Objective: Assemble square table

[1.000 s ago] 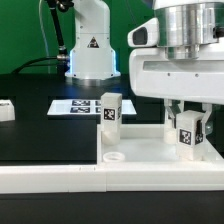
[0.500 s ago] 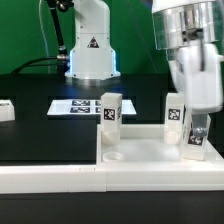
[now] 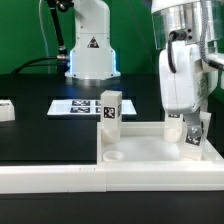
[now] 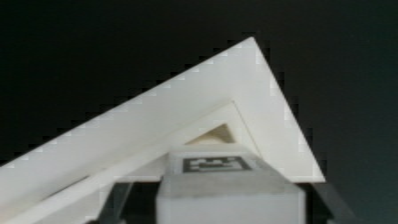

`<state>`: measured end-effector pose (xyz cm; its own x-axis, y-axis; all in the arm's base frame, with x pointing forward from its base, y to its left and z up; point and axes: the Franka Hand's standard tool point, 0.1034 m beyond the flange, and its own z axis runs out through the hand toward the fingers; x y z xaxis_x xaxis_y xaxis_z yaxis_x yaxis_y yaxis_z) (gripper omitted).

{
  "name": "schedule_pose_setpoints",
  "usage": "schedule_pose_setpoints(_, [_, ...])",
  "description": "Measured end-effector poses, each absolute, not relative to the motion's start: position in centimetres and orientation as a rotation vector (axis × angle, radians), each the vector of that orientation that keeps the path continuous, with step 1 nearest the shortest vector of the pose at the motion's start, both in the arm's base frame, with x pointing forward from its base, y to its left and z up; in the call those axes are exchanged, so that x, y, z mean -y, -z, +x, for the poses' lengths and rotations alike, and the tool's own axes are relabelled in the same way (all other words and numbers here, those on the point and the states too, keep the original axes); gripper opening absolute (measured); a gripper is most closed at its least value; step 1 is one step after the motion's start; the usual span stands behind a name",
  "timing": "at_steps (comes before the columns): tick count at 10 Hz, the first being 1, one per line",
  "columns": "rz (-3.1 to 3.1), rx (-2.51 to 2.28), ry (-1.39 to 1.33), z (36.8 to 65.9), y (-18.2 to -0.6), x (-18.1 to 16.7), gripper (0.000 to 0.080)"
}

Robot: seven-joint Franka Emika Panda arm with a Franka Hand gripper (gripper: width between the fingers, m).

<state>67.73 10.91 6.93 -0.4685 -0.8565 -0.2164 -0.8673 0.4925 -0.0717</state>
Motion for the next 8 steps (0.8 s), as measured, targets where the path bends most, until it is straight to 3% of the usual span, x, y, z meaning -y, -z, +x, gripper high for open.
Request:
schedule_pose_setpoints(1, [-1.501,-2.499,-0.067,67.73,-6.91,-10.92,0.0388])
schedule_pose_setpoints(2, [-1.518,-2.489,-0.065,67.72,-6.91,-10.97,0.0388])
schedule_pose_setpoints(3, [-1.569,-2.456,-0.058,67.72,-6.91,-10.95,0.0534])
schedule_pose_setpoints(4, [-1.759,-2.325,-0.028,67.69,-6.88,-10.9,0.0614])
schedule_pose_setpoints(8, [-2.221,-1.921,0.02,67.62,-7.05,-11.36,0.0648])
